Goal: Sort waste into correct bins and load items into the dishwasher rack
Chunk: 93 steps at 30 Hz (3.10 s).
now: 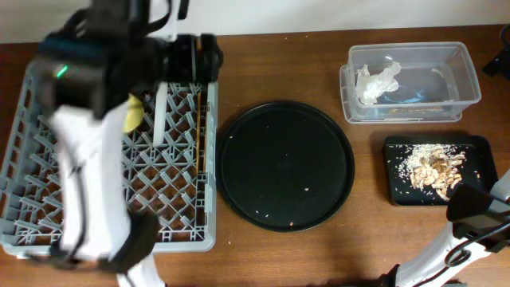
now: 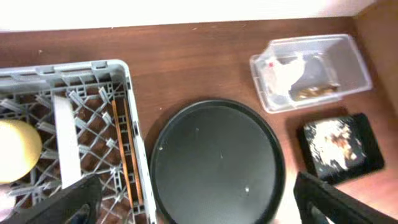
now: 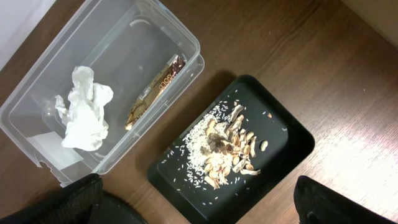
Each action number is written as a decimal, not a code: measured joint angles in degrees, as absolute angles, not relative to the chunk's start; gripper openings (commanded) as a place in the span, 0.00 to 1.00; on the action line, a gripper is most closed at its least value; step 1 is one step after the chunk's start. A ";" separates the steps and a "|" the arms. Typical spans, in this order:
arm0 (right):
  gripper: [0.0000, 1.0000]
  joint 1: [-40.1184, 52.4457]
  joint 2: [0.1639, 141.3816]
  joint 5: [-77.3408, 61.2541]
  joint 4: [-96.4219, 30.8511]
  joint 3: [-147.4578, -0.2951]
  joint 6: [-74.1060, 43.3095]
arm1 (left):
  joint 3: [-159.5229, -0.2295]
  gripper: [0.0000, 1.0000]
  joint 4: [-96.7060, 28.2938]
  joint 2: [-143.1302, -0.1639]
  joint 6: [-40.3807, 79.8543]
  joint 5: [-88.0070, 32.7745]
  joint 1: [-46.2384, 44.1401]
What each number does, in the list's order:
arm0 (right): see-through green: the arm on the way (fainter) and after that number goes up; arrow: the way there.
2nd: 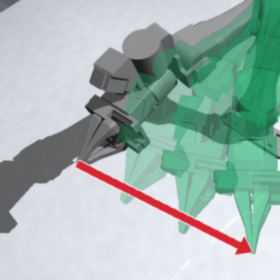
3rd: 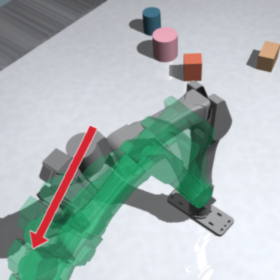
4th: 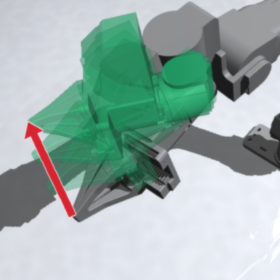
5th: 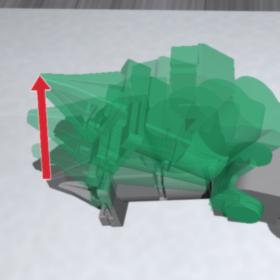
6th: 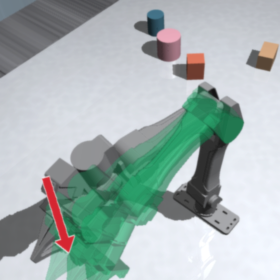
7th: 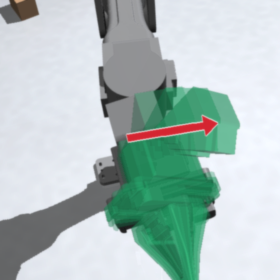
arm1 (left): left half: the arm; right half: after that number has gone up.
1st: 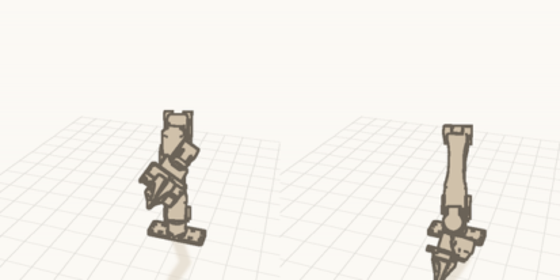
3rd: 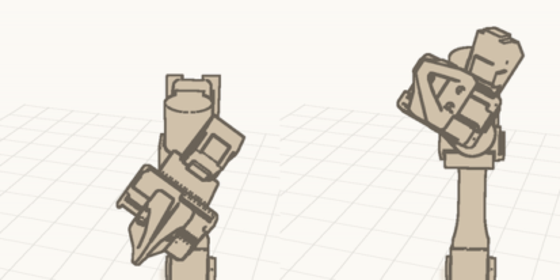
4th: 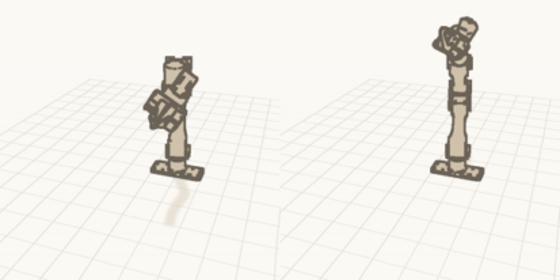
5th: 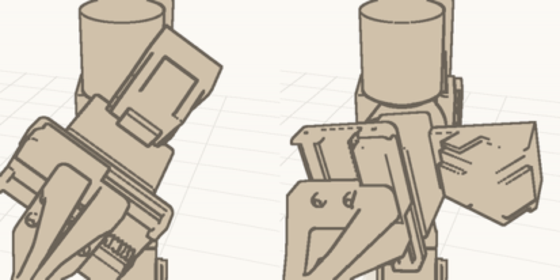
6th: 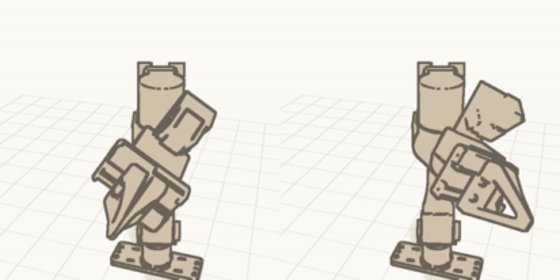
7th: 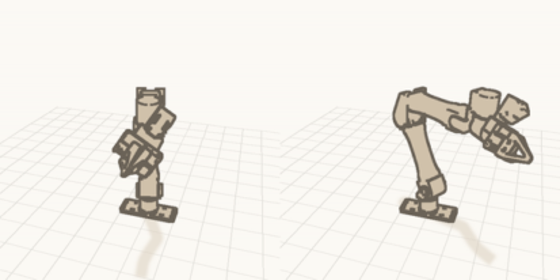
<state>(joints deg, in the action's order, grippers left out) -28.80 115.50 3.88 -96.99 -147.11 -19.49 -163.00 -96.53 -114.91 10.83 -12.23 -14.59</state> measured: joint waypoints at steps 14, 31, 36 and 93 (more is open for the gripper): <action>0.99 -28.80 115.50 3.88 -96.99 -147.11 -19.46 | -100.97 0.99 -96.88 -66.87 8.58 -13.52 -14.61; 0.99 -28.80 115.50 4.08 -96.99 -147.13 -19.46 | -46.65 0.99 -51.92 -30.63 -4.93 -11.99 -14.61; 0.99 -28.80 115.52 4.08 -96.99 -147.13 -19.49 | -26.65 0.99 -30.20 -15.66 -5.21 -7.38 -13.34; 0.99 0.49 71.79 4.86 -96.97 -143.35 -19.00 | -0.80 0.99 -4.51 -0.73 -5.61 -1.58 2.28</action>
<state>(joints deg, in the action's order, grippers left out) 0.49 71.79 4.86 -96.97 -143.35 -19.00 -0.80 -4.51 -0.73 -5.61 -1.58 2.28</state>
